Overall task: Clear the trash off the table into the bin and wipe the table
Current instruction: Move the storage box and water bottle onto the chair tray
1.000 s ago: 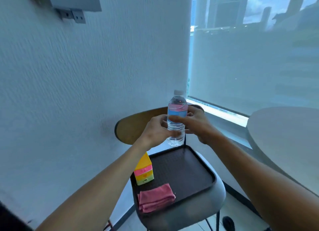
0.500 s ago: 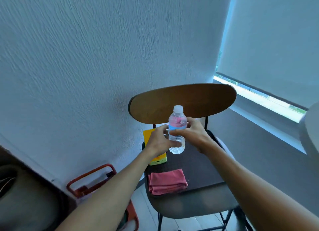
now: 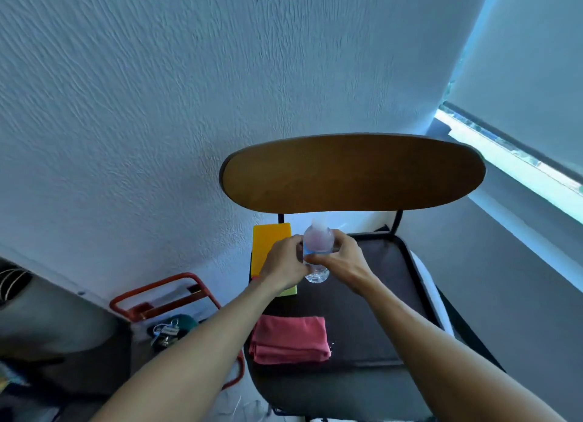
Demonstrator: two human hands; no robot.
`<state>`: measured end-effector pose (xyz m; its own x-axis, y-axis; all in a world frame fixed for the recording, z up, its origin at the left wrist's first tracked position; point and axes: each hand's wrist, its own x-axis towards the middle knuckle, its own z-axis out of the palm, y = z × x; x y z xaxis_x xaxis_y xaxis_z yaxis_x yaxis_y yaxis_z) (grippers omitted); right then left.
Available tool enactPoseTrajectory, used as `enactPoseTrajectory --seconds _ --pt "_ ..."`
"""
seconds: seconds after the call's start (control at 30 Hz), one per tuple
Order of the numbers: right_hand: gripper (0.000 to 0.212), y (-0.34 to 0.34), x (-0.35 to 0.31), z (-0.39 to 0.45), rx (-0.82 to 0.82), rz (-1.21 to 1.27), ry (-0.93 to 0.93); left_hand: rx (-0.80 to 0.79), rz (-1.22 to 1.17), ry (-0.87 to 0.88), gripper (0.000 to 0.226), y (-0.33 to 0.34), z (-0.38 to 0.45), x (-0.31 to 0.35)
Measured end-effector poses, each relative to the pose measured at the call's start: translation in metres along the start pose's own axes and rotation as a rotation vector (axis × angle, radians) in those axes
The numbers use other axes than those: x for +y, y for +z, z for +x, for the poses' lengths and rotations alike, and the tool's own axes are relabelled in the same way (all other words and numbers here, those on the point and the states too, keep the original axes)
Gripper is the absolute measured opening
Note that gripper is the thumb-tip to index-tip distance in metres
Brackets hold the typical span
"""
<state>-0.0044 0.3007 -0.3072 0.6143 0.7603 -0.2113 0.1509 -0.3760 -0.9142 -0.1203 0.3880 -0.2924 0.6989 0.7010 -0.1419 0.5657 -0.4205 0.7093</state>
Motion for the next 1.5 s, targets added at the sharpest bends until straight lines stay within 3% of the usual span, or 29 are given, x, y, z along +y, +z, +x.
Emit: enactPoseTrajectory --seconds 0.3,0.7,0.93,1.1,1.5 --pt "0.047 0.018 0.033 0.032 -0.033 -0.016 0.063 0.119 0.317 -0.111 0.054 -0.013 0.011 -0.023" --pt "0.076 0.028 0.065 0.036 -0.084 -0.116 0.082 0.03 0.441 -0.202 0.067 -0.01 0.007 -0.036" --pt "0.054 0.039 0.08 0.044 -0.001 -0.202 0.145 0.007 0.442 -0.193 0.07 -0.01 0.005 -0.039" --pt "0.05 0.041 0.072 0.06 0.017 -0.188 0.16 -0.049 0.412 -0.216 0.084 -0.006 0.002 -0.045" --pt "0.048 0.053 0.048 0.083 -0.012 -0.171 0.17 -0.049 0.38 -0.217 0.084 -0.006 0.003 -0.049"
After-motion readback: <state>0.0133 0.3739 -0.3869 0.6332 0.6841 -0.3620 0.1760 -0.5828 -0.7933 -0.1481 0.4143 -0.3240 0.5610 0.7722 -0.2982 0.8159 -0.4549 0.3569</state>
